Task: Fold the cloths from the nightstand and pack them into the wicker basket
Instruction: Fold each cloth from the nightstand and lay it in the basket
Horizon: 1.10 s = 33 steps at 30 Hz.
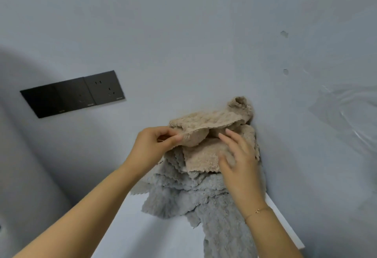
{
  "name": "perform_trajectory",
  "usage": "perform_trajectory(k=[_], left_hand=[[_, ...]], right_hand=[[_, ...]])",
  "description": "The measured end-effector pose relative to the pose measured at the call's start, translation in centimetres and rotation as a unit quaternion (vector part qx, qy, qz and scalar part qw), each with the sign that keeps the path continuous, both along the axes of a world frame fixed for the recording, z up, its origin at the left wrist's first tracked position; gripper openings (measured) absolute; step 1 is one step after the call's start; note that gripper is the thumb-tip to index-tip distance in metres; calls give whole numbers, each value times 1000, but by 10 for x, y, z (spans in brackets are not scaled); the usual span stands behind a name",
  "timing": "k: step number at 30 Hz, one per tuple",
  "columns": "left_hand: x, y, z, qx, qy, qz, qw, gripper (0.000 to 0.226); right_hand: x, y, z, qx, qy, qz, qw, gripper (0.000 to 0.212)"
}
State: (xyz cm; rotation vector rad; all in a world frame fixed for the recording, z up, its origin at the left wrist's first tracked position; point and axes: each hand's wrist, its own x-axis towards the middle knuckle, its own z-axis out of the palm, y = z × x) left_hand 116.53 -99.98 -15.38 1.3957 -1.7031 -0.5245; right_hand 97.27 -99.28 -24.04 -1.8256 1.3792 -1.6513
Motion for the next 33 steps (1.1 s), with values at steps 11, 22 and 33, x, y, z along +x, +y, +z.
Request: perform_trajectory(k=[11, 22, 33], left_hand=[[60, 81, 4, 76, 10, -29, 997, 10], [148, 100, -3, 26, 104, 45, 993, 20], [178, 63, 75, -86, -61, 129, 986, 10]], right_hand=[[25, 15, -12, -17, 85, -79, 993, 32], [43, 61, 39, 73, -149, 133, 977, 11], [92, -1, 149, 94, -222, 127, 962, 27]])
